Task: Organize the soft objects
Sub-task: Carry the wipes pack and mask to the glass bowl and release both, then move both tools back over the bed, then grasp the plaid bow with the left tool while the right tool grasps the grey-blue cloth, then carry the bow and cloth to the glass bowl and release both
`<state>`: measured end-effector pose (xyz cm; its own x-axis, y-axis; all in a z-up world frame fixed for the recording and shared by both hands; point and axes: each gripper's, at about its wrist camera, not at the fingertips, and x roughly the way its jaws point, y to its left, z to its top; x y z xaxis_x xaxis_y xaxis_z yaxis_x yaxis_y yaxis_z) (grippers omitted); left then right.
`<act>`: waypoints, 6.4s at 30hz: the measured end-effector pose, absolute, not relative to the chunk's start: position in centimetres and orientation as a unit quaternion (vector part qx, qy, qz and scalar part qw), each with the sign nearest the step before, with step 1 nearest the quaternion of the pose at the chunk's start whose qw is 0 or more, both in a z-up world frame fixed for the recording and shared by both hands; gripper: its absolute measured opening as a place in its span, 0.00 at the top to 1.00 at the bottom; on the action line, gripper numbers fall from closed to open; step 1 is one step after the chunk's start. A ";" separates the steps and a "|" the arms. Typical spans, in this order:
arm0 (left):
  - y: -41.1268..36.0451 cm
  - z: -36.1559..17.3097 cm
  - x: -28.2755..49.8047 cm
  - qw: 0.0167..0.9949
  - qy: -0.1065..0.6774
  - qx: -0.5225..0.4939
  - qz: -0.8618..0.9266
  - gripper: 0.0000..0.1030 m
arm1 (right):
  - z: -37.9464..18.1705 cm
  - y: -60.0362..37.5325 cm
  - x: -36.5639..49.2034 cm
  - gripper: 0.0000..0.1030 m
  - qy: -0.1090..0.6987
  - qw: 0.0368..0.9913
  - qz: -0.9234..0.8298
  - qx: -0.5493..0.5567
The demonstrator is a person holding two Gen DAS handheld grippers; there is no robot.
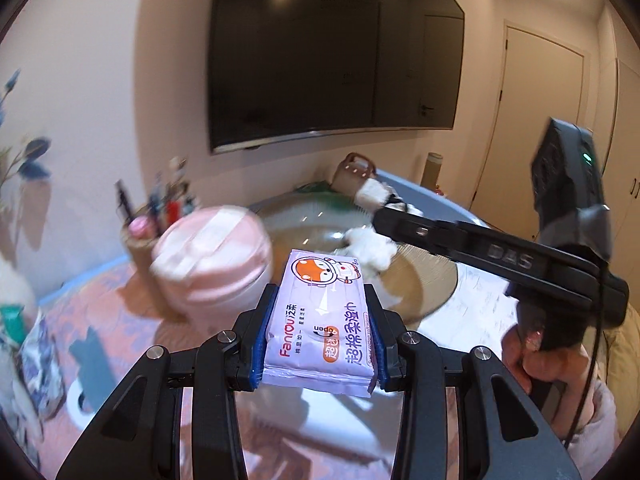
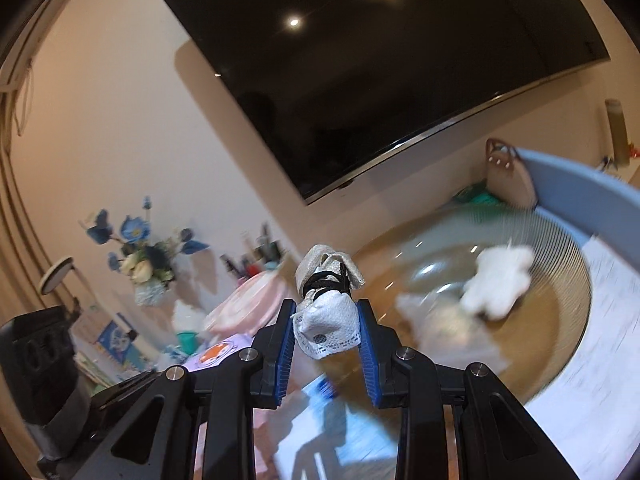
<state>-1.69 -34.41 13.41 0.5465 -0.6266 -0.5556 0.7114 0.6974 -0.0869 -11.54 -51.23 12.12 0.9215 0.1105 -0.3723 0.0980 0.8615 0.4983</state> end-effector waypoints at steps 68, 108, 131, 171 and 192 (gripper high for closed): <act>-25.7 9.8 -4.5 0.844 0.379 0.196 -0.324 0.05 | 12.1 -40.0 -11.7 0.12 0.366 0.910 -0.022 0.192; 1.0 0.2 6.5 0.885 0.463 0.018 -0.039 0.00 | 1.2 -25.6 9.8 0.11 0.420 0.872 0.118 0.221; 1.0 0.1 7.4 0.891 0.454 0.010 -0.010 0.00 | 0.2 -25.7 8.9 0.66 0.385 0.904 0.079 0.170; -0.3 2.8 4.0 0.932 0.350 0.017 -0.090 0.76 | 3.0 -25.6 0.4 0.94 0.276 0.933 0.131 0.188; -3.4 3.3 -1.0 0.924 0.356 -0.017 -0.139 0.76 | 3.1 -28.5 -11.2 0.94 0.213 0.924 0.144 0.283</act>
<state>-0.96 -3.37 3.27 0.7076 -0.2700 -0.6529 0.2451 0.9605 -0.1316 -11.18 -28.46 3.14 0.8683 0.3858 -0.3119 -0.1453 0.7988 0.5838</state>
